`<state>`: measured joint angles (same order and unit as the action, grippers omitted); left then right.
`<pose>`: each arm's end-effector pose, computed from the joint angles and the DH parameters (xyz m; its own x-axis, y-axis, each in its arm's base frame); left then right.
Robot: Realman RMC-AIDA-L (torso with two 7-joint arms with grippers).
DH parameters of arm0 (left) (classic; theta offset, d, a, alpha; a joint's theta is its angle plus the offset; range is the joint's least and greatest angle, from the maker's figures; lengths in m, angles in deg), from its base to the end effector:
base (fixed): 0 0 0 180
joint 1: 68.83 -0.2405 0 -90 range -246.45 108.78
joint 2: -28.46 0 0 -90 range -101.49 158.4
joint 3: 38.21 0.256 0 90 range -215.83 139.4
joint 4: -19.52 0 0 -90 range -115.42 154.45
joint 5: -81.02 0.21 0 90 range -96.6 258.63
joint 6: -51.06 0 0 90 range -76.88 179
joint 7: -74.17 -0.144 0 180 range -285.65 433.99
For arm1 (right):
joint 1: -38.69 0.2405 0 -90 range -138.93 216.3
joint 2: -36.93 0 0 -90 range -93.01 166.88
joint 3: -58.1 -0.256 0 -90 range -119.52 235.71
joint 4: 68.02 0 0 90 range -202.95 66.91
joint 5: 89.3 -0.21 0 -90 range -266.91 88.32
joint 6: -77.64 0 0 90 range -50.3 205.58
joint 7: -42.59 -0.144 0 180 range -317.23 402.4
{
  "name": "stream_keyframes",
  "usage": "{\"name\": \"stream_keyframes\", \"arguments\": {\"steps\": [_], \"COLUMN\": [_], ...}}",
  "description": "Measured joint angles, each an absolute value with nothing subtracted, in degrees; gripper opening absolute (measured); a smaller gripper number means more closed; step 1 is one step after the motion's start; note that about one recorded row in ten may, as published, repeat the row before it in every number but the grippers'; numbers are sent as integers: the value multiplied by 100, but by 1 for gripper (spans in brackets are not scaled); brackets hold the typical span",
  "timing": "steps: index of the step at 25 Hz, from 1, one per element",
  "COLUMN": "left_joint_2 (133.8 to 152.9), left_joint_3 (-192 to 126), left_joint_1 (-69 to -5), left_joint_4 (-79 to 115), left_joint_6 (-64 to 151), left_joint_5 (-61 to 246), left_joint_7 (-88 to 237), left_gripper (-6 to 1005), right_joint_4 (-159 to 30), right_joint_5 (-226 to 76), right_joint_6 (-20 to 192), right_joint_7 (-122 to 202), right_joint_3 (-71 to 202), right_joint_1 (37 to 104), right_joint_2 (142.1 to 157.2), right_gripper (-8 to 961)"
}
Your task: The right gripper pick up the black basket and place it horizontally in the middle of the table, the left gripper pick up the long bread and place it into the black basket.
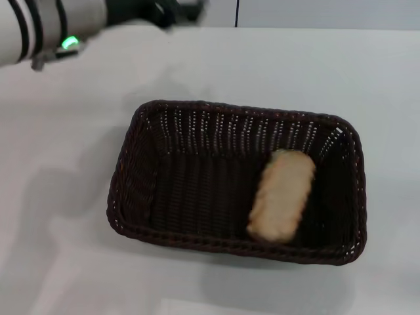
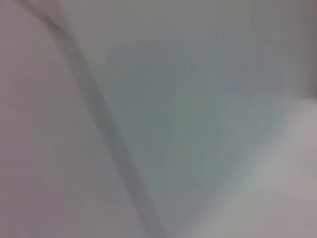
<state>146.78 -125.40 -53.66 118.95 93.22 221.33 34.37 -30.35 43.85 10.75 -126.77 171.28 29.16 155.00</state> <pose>-0.1162 0.3643 0.0406 0.9440 0.1203 0.3072 0.3167 -0.5912 -0.7417 0.3986 0.1903 0.0437 0.7510 0.0329 -0.6594 -0.6138 0.4029 -0.6790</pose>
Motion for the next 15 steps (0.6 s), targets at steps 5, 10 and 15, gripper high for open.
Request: {"name": "stream_keyframes", "arguments": {"steps": [5,10,15], "left_joint_2": [14679,14699,14713], "left_joint_3": [-12038,-11273,-10902], "left_joint_1": [-5495,-5348,-4895], "left_joint_4": [10317,8161,5913], "left_joint_6": [5757,2019,-516], "left_joint_5": [22184,22218,22217], "left_joint_7": [3262,3344,4667], "left_gripper": [852,850,848], "right_joint_4": [-3018,-3016,-3017], "right_joint_5": [4385,4386,4386], "right_joint_6": [1068,933,860], "right_joint_7": [-12677,-12678,-12678], "right_joint_3": [17139,17234,17333], "right_joint_1": [2901,2858,2864], "right_joint_2": [15499,15524,15552], "right_gripper": [844,844,843]}}
